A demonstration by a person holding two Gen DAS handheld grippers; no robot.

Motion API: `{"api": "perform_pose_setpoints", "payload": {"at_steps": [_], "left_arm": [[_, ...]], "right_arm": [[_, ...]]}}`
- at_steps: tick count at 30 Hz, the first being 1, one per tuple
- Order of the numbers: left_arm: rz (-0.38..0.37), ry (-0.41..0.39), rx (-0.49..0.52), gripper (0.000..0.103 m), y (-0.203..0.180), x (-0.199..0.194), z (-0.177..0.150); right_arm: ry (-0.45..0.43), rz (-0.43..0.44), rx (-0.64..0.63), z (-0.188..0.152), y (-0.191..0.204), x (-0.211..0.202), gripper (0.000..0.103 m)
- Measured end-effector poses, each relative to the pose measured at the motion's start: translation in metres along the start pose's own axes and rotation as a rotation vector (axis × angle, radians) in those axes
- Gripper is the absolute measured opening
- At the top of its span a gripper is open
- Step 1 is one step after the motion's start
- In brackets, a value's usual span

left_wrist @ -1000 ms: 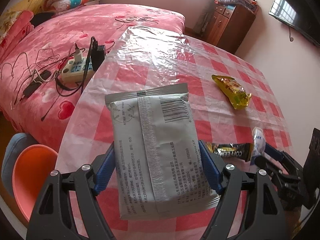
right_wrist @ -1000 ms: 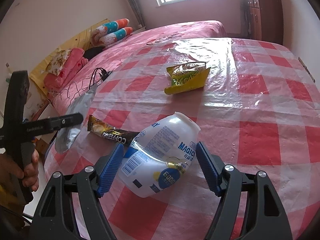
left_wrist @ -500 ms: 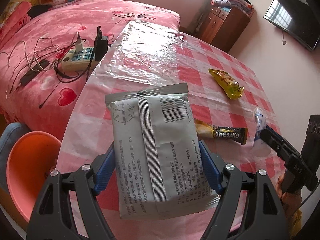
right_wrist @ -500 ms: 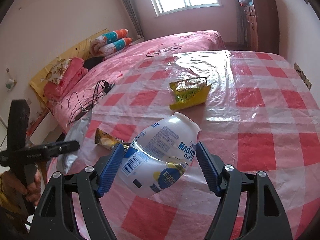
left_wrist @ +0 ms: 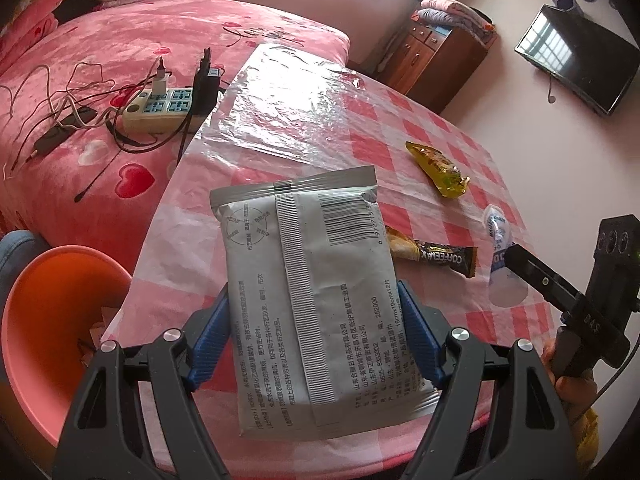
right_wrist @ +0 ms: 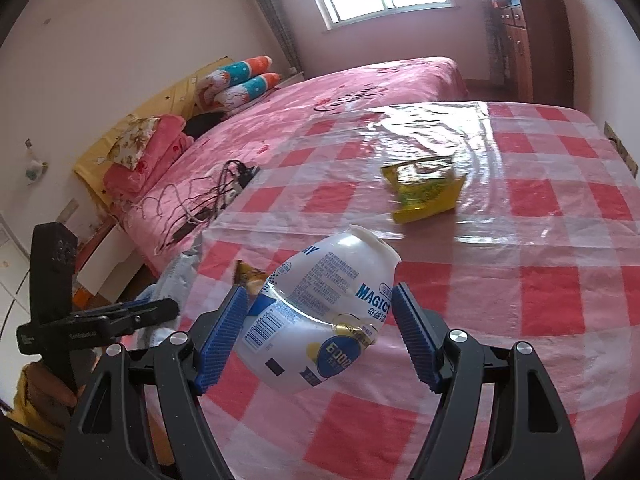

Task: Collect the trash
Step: 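Carry the sachet and bottle to the orange bucket and open both grippers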

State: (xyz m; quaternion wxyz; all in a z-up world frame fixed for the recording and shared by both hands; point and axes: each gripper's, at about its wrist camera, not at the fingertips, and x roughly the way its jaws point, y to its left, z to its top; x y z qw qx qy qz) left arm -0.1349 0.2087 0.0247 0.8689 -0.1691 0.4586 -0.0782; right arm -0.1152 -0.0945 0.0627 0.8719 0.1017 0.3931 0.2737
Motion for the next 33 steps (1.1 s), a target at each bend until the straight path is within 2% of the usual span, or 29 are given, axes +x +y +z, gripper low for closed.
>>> {"api": "perform_pose_setpoints", "payload": {"at_steps": [6, 13, 22, 33], "left_arm": [[-0.002, -0.021, -0.022, 0.078, 0.011, -0.011, -0.004], [0.020, -0.047, -0.078, 0.078, 0.041, -0.030, -0.012], [0.116, -0.078, -0.185, 0.078, 0.101, -0.055, -0.029], [0.221, -0.100, -0.345, 0.078, 0.172, -0.070, -0.056]], "right_arm": [[0.029, 0.058, -0.031, 0.001, 0.027, 0.010, 0.074], [0.097, 0.172, -0.057, 0.000, 0.069, 0.033, 0.074], [0.177, 0.300, -0.160, -0.001, 0.138, 0.065, 0.074], [0.244, 0.411, -0.268, -0.005, 0.215, 0.106, 0.074]]}}
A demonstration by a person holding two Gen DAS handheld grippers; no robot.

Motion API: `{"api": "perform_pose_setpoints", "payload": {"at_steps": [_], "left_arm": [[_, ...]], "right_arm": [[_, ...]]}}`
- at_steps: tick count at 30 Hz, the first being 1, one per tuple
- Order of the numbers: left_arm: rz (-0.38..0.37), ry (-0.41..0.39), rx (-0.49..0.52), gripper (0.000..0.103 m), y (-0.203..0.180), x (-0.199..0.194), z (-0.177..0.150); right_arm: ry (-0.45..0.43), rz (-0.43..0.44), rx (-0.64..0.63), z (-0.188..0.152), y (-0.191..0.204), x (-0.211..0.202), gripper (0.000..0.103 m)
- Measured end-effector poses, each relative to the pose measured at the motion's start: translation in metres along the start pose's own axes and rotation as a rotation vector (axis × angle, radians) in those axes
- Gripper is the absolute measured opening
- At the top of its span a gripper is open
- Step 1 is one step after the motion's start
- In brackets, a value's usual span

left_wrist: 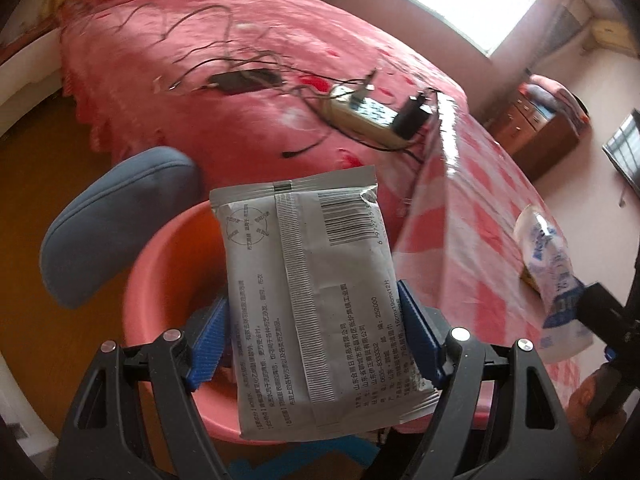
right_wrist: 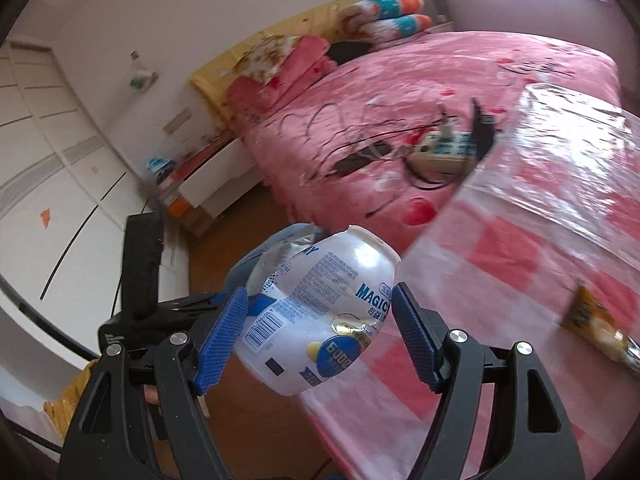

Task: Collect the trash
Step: 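Carry the sachet and bottle to the orange bucket and open both grippers, then move both grippers back toward the Coffeemix stick and yellow chip bag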

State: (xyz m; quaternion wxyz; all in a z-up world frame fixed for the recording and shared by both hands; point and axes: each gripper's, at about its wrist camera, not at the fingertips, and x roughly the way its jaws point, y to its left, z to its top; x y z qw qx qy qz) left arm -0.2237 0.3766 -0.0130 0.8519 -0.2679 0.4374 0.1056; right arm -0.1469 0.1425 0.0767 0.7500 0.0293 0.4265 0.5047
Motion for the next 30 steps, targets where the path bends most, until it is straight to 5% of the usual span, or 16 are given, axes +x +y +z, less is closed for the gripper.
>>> {"api": "perform_pose_setpoints", "payload": {"at_steps": [3, 6, 16, 30], "left_arm": [[0.038, 0.007, -0.032, 0.079, 0.013, 0.005, 0.000], [0.089, 0.038, -0.077, 0.079, 0.029, 0.014, -0.002], [0.118, 0.007, -0.064, 0.079, 0.034, 0.010, 0.001], [0.077, 0.020, -0.023, 0.081, 0.002, 0.016, -0.001]], "right_arm": [[0.011, 0.039, -0.036, 0.006, 0.013, 0.018, 0.076], [-0.007, 0.000, -0.060, 0.006, 0.022, 0.030, 0.092], [-0.077, -0.030, 0.099, -0.006, -0.019, 0.004, 0.092], [-0.125, -0.111, 0.110, -0.031, -0.040, -0.026, 0.092]]}}
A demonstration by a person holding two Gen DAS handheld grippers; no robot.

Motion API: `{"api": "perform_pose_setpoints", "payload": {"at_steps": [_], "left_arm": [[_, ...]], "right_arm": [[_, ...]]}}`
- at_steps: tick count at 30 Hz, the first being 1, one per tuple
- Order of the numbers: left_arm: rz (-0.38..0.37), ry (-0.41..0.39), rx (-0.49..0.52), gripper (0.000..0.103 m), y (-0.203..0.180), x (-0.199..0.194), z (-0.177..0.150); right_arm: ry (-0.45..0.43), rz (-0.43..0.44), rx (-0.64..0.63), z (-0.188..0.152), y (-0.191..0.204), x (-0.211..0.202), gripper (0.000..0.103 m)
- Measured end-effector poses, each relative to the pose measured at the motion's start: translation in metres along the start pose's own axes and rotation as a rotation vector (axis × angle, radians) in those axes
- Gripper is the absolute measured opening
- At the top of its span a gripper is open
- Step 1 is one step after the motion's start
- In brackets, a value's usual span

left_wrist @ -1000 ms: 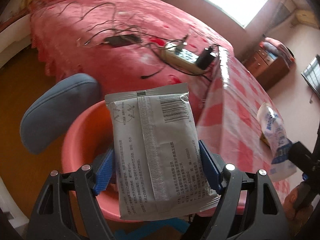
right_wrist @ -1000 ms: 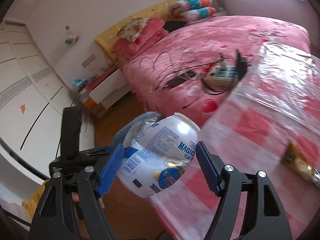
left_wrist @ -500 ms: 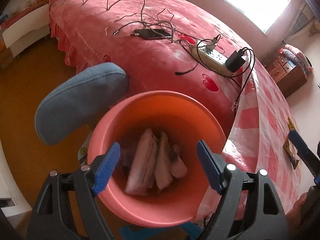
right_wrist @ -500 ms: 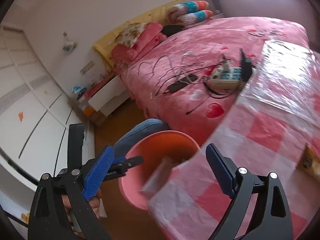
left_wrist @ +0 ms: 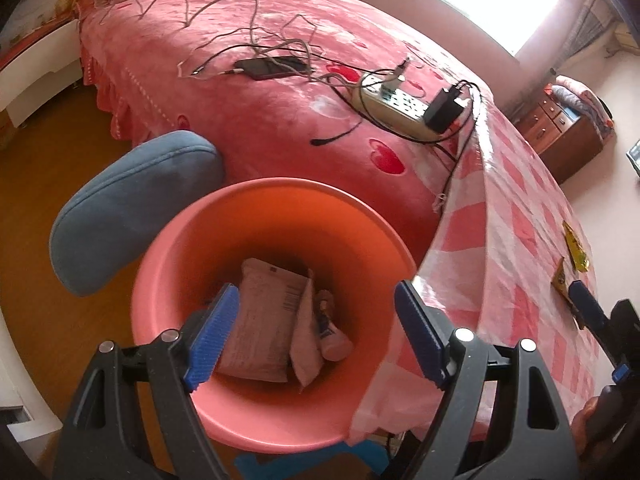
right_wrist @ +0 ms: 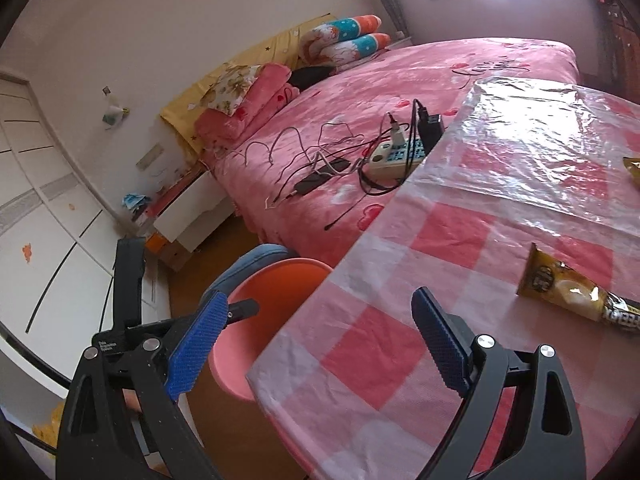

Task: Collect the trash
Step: 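Move both grippers back toward the Coffeemix stick and yellow chip bag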

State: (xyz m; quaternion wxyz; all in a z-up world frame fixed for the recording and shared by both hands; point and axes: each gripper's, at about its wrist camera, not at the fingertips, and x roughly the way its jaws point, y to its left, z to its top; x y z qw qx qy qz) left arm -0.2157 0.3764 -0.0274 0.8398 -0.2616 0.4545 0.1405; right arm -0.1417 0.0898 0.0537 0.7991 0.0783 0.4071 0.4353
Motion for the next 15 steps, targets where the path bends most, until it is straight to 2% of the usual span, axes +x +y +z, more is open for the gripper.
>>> {"api": "perform_pose_setpoints", "payload": {"at_steps": [15], "left_arm": [[-0.079, 0.002, 0.074, 0.081, -0.045, -0.003, -0.006]], "right_arm": [[-0.054, -0.068, 0.003, -0.008, -0.023, -0.028, 0.093]]}}
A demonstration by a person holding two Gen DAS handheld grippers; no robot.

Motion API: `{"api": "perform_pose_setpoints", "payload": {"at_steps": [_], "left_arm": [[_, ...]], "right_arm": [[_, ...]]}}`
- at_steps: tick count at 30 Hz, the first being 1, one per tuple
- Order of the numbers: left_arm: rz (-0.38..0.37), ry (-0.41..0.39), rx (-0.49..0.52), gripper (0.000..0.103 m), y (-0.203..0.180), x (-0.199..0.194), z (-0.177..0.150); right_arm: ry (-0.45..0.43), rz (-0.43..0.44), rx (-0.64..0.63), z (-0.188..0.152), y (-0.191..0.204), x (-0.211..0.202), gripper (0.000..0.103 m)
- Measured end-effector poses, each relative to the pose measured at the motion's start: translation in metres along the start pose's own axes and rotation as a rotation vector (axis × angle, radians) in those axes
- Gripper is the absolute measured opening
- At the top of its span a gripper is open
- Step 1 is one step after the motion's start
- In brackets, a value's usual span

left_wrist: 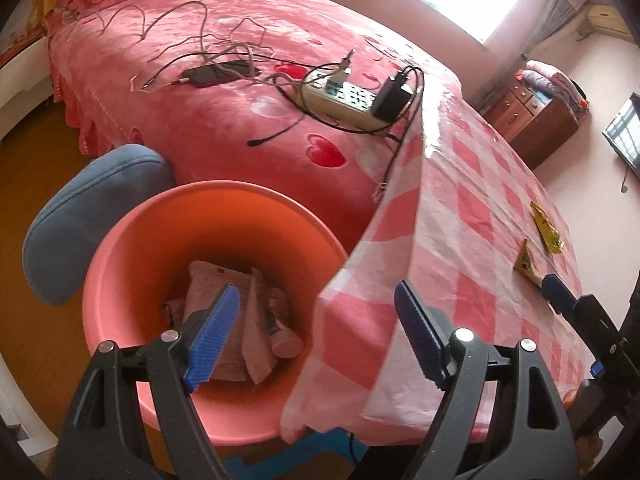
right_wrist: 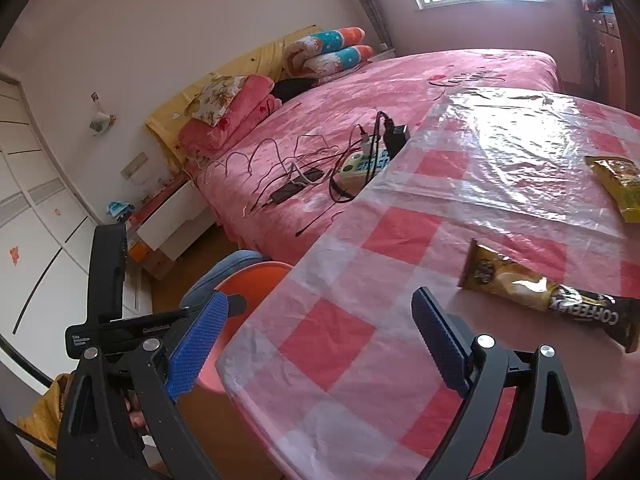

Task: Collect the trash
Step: 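Move both grippers back toward the Coffeemix stick and yellow chip bag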

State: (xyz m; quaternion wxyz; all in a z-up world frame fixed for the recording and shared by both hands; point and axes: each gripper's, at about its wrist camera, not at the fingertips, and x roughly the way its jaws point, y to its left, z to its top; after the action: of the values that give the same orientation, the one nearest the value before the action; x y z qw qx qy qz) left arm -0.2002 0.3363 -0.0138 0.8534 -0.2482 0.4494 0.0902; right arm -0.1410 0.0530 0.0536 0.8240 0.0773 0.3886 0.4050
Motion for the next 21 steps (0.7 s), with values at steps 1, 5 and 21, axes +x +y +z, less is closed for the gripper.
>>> {"api": "perform_pose_setpoints", "payload": {"at_steps": [1, 5, 21], "left_arm": [[-0.003, 0.001, 0.003, 0.081, -0.003, 0.000, 0.000], [-0.015, 0.009, 0.017, 0.081, -0.015, 0.000, -0.001], [-0.050, 0.030, 0.109, 0.081, -0.067, -0.003, -0.007]], "right_arm": [[-0.009, -0.006, -0.001, -0.001, -0.003, -0.003, 0.094], [-0.022, -0.021, -0.008, -0.002, -0.008, -0.010, 0.094], [-0.082, -0.051, -0.013, -0.005, -0.031, -0.038, 0.094]]}}
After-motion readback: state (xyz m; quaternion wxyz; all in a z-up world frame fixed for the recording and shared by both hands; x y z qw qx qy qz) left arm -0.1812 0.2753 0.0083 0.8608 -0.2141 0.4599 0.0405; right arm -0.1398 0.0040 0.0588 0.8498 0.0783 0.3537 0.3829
